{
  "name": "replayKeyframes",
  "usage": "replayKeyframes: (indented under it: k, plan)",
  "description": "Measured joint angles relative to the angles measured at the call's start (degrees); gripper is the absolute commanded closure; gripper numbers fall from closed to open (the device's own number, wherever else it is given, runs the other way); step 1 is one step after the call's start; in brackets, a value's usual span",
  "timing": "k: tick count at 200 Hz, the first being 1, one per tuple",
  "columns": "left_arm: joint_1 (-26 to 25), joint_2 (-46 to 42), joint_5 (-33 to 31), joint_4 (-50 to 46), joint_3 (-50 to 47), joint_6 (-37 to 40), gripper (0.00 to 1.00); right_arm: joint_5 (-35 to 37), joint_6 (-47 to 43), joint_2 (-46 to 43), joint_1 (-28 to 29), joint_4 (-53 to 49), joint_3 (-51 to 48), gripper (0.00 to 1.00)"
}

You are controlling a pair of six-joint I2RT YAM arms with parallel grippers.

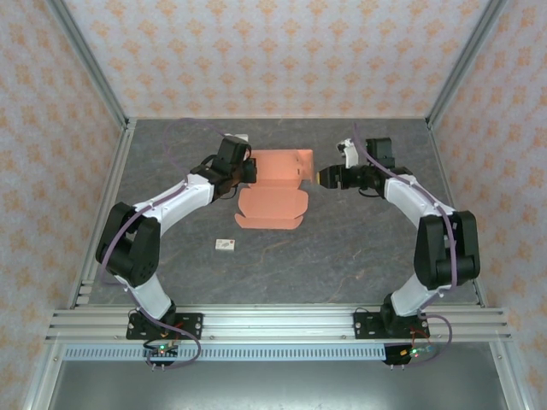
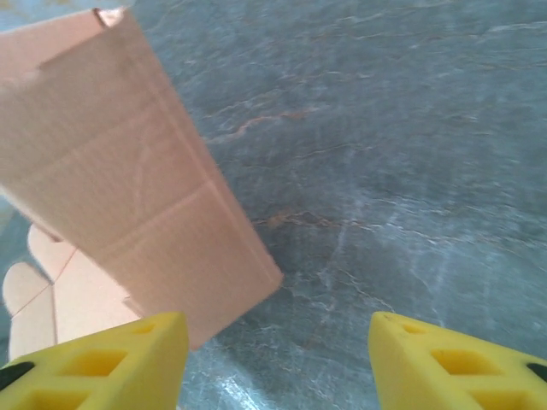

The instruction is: Fold the paper box

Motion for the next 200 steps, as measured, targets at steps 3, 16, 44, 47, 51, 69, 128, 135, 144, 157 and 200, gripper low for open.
replayKeyframes:
  k: [3,16,44,47,51,69,128,135,144,157,200]
  plan:
    - [0.0,0.0,0.0,0.0,0.0,0.0,1.00,-0.7,-0.2,0.3,0.0,0.0,0.2,0.41]
    - [0.0,0.0,0.2,0.0,0.0,0.0,1.00,-3.8,-1.5,1.1,-0.4,-0.5,1.3,0.39]
    - [0.0,0.0,0.6,-0.1,0.0,0.0,1.00,-7.9,-3.7,3.0,-0.4,-1.5,5.0,0.35]
    - [0.0,0.0,0.6,-0.2,0.0,0.0,1.00,-8.1,-3.8,3.2,-0.4,-1.5,5.4,0.34]
    - [0.0,0.0,0.7,-0.2,0.0,0.0,1.00,-8.3,-4.0,3.5,-0.4,-1.6,5.8,0.31]
    - [0.0,0.0,0.8,-0.2,0.0,0.0,1.00,-8.7,-4.9,4.4,-0.4,-2.2,7.4,0.26]
    - [0.0,0.0,0.9,-0.4,0.0,0.0,1.00,-11.0,-5.6,8.0,0.0,-3.5,9.7,0.21]
    - [0.0,0.0,0.9,-0.4,0.0,0.0,1.00,-11.3,-5.7,8.3,0.2,-3.7,9.7,0.22]
    - [0.0,0.0,0.9,-0.4,0.0,0.0,1.00,-11.7,-5.8,8.4,0.7,-4.0,9.7,0.23]
    - [0.0,0.0,0.8,-0.4,0.0,0.0,1.00,-12.6,-6.2,8.4,1.5,-4.3,9.7,0.25]
    - [0.0,0.0,0.8,-0.4,0.0,0.0,1.00,-15.4,-6.4,8.4,2.7,-4.7,9.7,0.30]
